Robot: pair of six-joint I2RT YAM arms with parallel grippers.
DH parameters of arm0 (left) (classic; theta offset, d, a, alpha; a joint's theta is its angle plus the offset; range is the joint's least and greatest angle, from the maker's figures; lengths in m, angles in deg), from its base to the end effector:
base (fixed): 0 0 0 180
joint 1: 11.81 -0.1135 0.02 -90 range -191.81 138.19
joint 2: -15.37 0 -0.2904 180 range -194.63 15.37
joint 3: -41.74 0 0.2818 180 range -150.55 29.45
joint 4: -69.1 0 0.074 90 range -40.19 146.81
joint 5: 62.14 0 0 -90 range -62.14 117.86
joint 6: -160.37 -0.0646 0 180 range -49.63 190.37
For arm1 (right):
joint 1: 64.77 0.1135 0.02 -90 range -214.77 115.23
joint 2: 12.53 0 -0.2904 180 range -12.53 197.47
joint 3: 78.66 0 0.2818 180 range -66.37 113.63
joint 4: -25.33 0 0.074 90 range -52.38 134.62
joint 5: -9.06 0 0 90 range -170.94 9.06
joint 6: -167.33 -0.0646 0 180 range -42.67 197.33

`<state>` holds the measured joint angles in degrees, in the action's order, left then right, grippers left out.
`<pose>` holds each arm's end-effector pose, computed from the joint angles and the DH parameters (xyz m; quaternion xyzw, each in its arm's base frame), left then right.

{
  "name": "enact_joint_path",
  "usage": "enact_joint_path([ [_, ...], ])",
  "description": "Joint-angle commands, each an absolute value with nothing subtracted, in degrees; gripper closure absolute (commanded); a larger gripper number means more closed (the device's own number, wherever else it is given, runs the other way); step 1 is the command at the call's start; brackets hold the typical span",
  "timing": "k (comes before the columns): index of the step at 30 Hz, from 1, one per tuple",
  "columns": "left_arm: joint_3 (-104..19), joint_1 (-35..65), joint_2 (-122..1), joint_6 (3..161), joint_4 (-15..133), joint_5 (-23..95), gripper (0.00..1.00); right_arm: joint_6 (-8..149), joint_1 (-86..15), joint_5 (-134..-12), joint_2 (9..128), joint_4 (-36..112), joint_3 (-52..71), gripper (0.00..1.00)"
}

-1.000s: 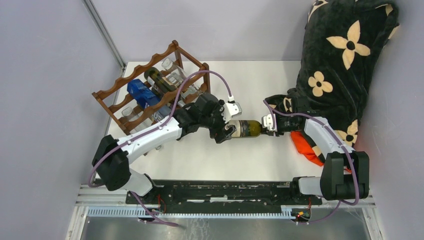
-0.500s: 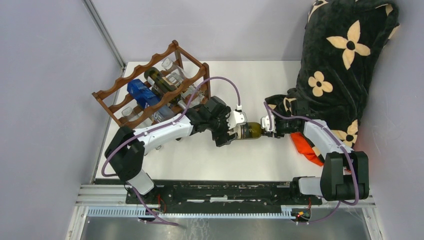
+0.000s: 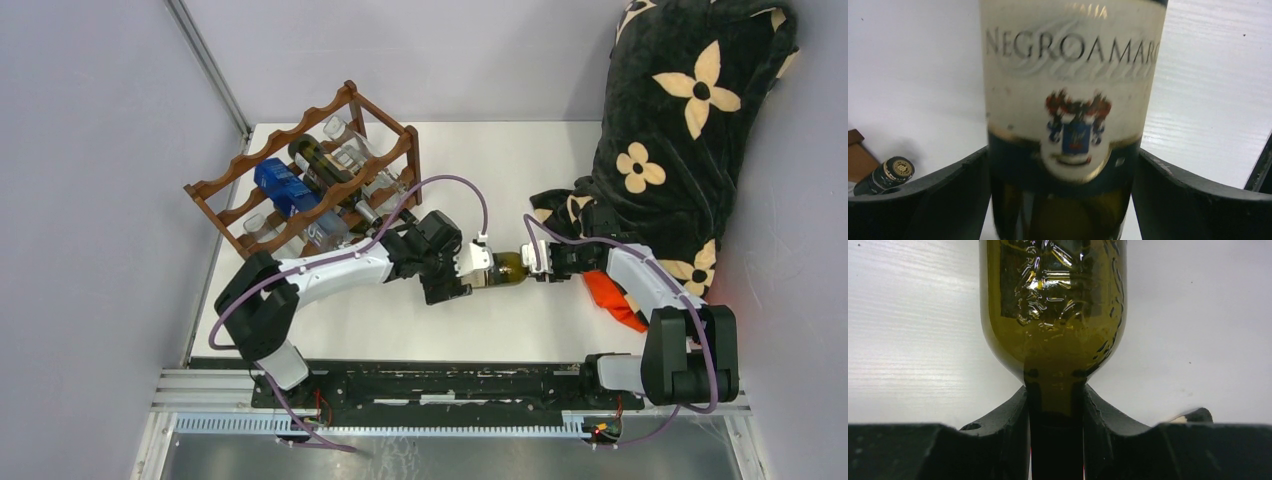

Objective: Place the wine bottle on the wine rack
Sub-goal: Pick up the wine bottle from the center of the board.

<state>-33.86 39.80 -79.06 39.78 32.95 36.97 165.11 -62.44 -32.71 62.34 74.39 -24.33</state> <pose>0.2331 -0.3106 0.1992 0.6429 0.7007 -0.1292 0.2811 0.2467 0.0583 0.1853 -0.6869 0.5834 0.1857 0.3916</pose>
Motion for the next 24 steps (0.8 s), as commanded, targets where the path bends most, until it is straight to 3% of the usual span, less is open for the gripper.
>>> enact_joint_path([
  [1, -33.13, 39.4, -73.77, 37.94, 33.26, 35.77, 0.0, 169.31, -63.43, -27.63, 59.36, 75.62, -24.65, 1.0],
  [14, -35.77, 38.72, -67.79, 39.28, 23.69, 42.56, 0.0, 167.62, -67.39, -24.26, 58.43, 78.08, -24.41, 1.0],
  [24, -36.82, 38.63, -60.96, 41.9, 21.14, 39.05, 0.0, 168.0, -69.17, -23.21, 56.47, 80.85, -24.28, 1.0],
])
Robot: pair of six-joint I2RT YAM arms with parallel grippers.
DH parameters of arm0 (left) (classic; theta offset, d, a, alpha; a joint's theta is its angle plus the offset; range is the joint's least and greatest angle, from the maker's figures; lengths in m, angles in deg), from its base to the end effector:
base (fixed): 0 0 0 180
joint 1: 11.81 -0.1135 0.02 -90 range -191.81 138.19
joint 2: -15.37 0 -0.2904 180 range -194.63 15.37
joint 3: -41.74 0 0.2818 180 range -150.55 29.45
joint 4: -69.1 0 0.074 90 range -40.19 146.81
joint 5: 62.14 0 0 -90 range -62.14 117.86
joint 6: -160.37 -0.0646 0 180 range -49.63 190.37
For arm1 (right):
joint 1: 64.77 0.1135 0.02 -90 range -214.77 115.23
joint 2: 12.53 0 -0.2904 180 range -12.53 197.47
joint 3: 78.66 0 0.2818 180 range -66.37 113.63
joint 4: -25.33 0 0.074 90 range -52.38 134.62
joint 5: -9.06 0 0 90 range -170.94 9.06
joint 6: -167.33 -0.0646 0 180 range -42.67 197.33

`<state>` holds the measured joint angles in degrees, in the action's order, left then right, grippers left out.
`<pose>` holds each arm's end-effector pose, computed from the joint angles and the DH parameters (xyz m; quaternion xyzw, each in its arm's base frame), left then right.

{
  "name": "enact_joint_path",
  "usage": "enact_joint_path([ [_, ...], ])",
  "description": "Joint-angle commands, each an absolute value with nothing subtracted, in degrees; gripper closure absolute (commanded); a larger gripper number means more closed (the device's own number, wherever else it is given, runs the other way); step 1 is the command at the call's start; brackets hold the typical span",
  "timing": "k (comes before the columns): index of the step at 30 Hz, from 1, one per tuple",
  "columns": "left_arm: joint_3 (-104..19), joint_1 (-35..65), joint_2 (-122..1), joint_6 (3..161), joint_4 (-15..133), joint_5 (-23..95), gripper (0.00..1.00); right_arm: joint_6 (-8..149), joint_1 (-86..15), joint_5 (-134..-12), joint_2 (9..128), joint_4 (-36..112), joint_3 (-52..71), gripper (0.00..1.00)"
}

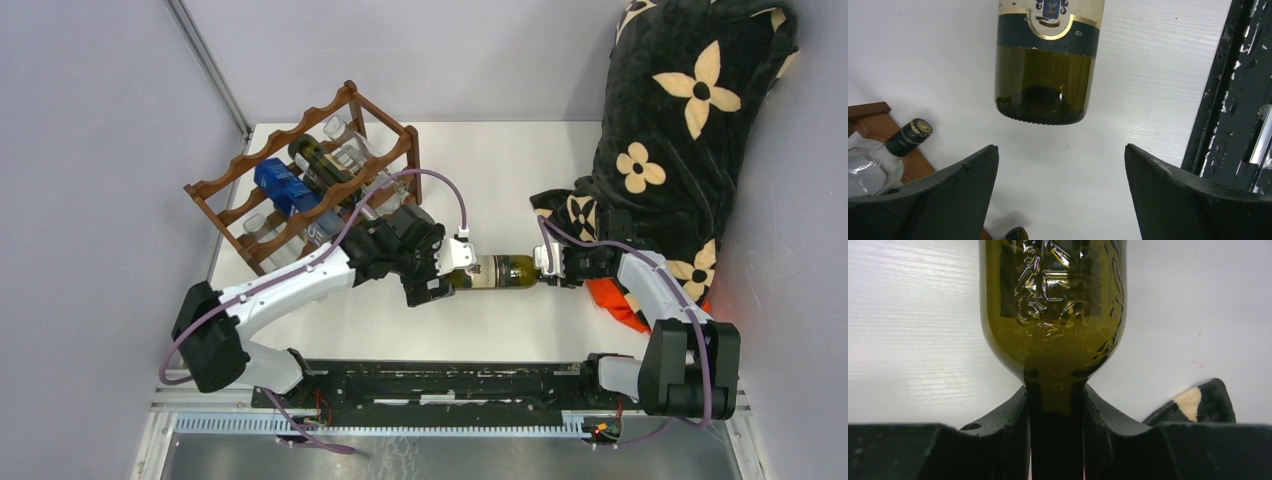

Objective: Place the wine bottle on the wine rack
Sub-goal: Pick up the wine bottle from the center of the board.

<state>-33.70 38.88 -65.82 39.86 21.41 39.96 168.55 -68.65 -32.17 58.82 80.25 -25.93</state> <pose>0.2034 -0.2698 0.2621 0.6396 0.6954 -0.1532 0.2896 0.2300 0.0331 0.1869 -0.6652 0.6112 0.1796 0.3895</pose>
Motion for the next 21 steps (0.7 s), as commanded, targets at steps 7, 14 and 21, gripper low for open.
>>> enact_joint_path([
  [7, -45.16, 37.95, -60.0, 52.06, 23.76, 36.51, 0.0, 165.98, -69.19, -22.41, 56.05, 80.92, -24.01, 1.0],
  [14, -53.2, 36.04, -59.08, 62.66, 26.55, 28.3, 0.0, 163.15, -69.17, -22.06, 55.98, 79.94, -23.57, 1.0],
  [21, -64.61, 24.92, -62.04, 77.58, 23.56, 34.55, 0.01, 159.2, -69.17, -21.62, 55.76, 78.1, -23.13, 1.0],
])
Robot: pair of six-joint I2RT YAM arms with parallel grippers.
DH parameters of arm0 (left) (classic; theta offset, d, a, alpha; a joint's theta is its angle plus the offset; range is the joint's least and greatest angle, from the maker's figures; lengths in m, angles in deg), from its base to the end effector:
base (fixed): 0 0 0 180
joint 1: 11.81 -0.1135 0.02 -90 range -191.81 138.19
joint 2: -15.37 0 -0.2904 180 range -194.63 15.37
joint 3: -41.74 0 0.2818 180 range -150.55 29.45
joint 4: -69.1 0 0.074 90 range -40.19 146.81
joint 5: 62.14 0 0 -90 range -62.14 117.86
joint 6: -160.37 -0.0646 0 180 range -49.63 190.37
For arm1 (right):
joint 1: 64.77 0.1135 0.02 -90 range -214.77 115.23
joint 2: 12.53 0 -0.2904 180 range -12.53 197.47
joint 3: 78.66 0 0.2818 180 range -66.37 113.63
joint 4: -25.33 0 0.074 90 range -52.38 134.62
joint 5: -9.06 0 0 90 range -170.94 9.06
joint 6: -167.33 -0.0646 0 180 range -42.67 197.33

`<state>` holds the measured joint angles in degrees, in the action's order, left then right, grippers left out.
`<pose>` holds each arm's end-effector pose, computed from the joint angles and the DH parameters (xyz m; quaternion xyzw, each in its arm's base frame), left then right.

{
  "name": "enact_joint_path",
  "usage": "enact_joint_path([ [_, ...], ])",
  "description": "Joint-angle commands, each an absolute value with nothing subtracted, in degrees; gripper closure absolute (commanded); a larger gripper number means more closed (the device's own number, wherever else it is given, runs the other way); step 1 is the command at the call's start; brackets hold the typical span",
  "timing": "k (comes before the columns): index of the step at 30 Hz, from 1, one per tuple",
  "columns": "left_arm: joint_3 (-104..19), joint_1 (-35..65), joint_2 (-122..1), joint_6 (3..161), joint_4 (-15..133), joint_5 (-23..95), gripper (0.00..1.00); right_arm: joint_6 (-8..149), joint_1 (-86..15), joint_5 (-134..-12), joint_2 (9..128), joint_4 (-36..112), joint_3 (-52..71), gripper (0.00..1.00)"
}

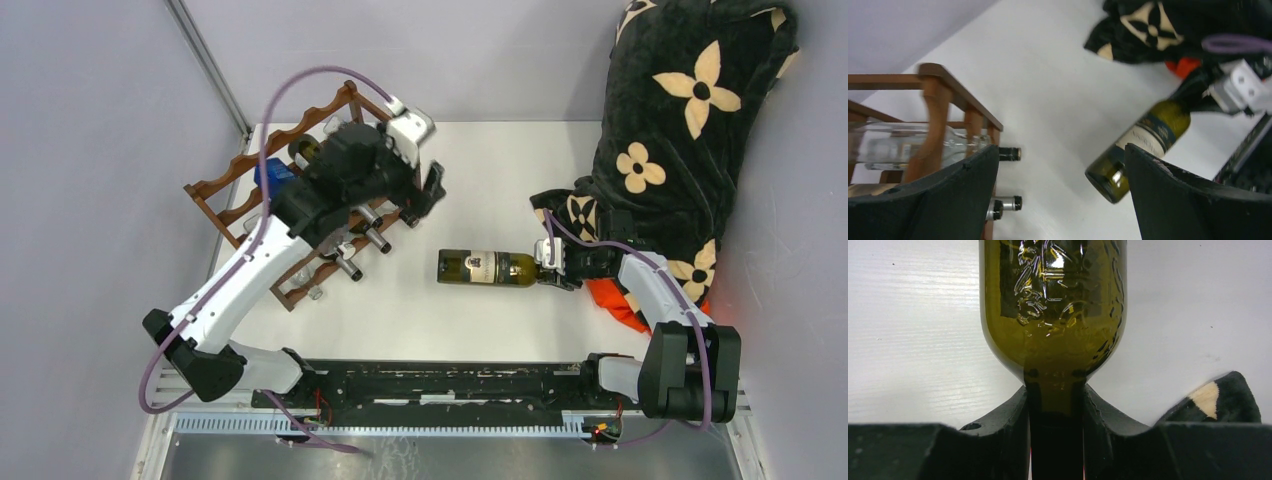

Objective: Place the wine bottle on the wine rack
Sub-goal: Pick up the wine bottle from the center of the board.

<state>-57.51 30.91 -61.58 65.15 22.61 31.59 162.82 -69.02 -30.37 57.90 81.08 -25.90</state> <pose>0.2480 -0.2347 0.4466 0.3571 0.7596 -0.2004 0.5054 0.2271 0.0332 0.1913 -0.6293 0.6391 0.2076 0.3906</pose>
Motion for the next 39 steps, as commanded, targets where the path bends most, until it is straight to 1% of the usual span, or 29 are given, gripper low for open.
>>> enact_joint_path([
  [1, -66.0, 23.71, -62.6, 79.0, 23.09, 34.9, 0.02, 158.79, -69.17, -21.53, 55.76, 77.81, -23.18, 1.0],
  [8, -73.72, 16.97, -67.6, 87.92, 22.0, 35.78, 0.05, 155.81, -69.17, -21.26, 55.86, 75.78, -22.75, 1.0],
  [15, -73.05, 11.78, -70.0, 97.96, 29.28, 34.34, 0.08, 152.92, -69.1, -21.1, 56.02, 74.26, -22.17, 1.0],
  [19, -72.98, 10.16, -72.43, 102.76, 32.24, 30.9, 0.1, 151.44, -69.08, -21.0, 56.02, 73.51, -21.9, 1.0],
  [21, -73.01, 9.98, -73.73, 105.01, 33.26, 26.6, 0.11, 150.8, -68.99, -20.95, 55.89, 72.93, -21.81, 1.0],
  [23, -73.33, 9.91, -75.01, 107.79, 33.31, 21.64, 0.17, 150.04, -68.99, -20.92, 55.85, 72.17, -21.81, 1.0],
  [24, -73.85, 9.83, -75.73, 108.75, 32.91, 18.66, 0.22, 149.79, -69.0, -20.83, 55.85, 71.87, -21.82, 1.0],
  [26, -75.49, 9.89, -77.4, 110.87, 31.39, 14.84, 0.25, 149.11, -68.9, -20.58, 55.76, 71.23, -21.96, 1.0],
  [32, -86.31, 9.42, -86.47, 117.93, 22.34, 7.1, 0.25, 148.52, -68.55, -20.03, 55.85, 70.84, -21.99, 1.0],
  [35, -90.61, 9.17, -91.85, 121.13, 18.48, 6.36, 0.24, 148.27, -68.46, -19.81, 55.76, 70.84, -21.57, 1.0],
  [39, -92.06, 9.1, -95.63, 123.0, 17.63, 6.98, 0.25, 147.82, -68.47, -19.46, 55.29, 70.83, -21.28, 1.0],
])
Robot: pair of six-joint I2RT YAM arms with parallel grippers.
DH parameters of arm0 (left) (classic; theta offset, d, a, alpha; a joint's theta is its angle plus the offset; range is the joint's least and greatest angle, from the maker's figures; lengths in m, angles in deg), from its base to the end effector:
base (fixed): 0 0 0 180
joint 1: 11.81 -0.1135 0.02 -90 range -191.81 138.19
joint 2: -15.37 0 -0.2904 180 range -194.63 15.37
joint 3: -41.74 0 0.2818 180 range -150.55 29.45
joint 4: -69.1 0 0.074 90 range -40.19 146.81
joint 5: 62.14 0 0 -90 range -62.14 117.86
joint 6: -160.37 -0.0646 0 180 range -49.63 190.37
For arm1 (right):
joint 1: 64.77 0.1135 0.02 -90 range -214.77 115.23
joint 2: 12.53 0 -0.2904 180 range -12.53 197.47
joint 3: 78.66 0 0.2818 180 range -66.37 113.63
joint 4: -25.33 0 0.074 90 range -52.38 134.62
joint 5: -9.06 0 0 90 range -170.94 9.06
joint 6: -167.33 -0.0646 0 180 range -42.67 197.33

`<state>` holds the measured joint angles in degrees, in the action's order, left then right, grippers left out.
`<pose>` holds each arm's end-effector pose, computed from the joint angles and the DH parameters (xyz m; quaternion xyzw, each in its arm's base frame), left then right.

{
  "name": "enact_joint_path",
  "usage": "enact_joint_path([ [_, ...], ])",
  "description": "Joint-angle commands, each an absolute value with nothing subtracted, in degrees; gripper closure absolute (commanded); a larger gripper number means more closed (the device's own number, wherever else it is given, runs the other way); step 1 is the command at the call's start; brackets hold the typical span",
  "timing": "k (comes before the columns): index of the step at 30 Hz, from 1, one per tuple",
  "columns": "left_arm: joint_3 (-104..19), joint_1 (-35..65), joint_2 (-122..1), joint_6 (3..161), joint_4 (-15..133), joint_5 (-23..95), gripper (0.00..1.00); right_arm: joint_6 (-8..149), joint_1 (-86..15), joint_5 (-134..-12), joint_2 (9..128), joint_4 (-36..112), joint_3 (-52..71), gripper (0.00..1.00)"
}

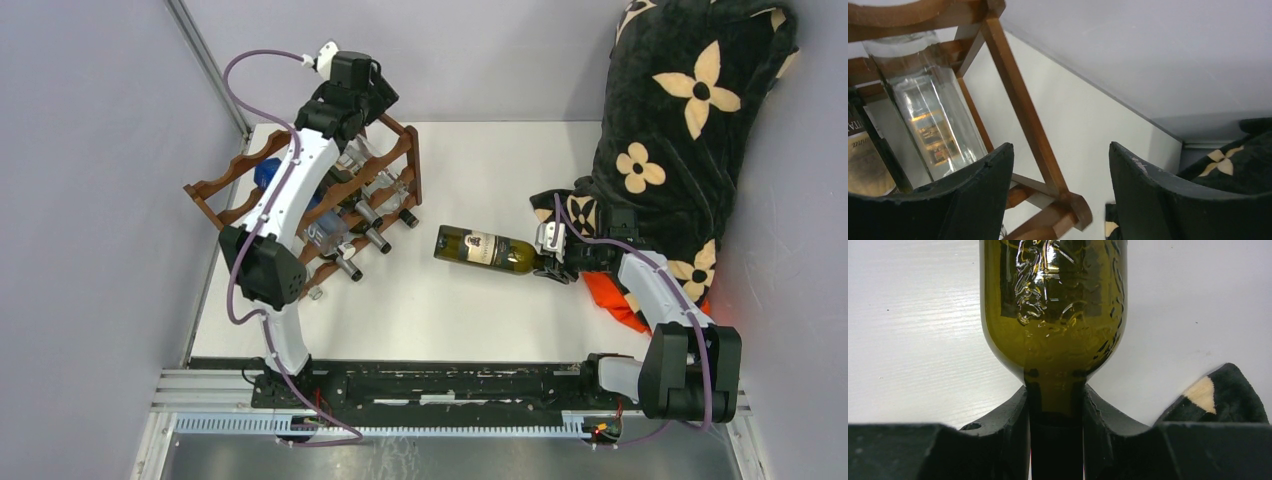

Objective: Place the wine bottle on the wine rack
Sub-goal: Pick up the wine bottle from the center of the board, then adjust the wine rack at the center of the board.

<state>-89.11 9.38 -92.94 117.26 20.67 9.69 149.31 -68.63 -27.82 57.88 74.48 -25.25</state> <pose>0.4672 -0.1595 0.4381 -0.2678 0.7973 -0.1825 0.5092 0.2407 0.0356 0.2016 -0.5667 0.6733 0.2315 0.4147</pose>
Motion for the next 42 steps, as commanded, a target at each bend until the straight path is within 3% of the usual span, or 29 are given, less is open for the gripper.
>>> enact_joint_path([
  [1, -92.28, 9.1, -96.36, 123.31, 17.36, 6.99, 0.25, 147.74, -68.46, -19.35, 55.23, 70.78, -21.28, 1.0],
  [7, -94.42, 9.1, -100.7, 124.42, 15.75, 8.49, 0.32, 146.17, -68.51, -18.46, 54.45, 69.81, -21.54, 1.0],
  [15, -95.83, 9.31, -103.99, 124.09, 19.61, 15.5, 0.63, 145.79, -68.53, -18.27, 53.51, 69.75, -22.07, 1.0],
  [19, -96.05, 10.11, -104.63, 124.29, 21.52, 18.42, 0.71, 145.57, -68.47, -18.27, 52.78, 69.78, -22.67, 1.0],
  [42, -102.12, 16.5, -112.95, 131.61, 34.18, 28.26, 0.75, 145.75, -68.25, -15.04, 50.79, 74.61, -22.87, 1.0],
])
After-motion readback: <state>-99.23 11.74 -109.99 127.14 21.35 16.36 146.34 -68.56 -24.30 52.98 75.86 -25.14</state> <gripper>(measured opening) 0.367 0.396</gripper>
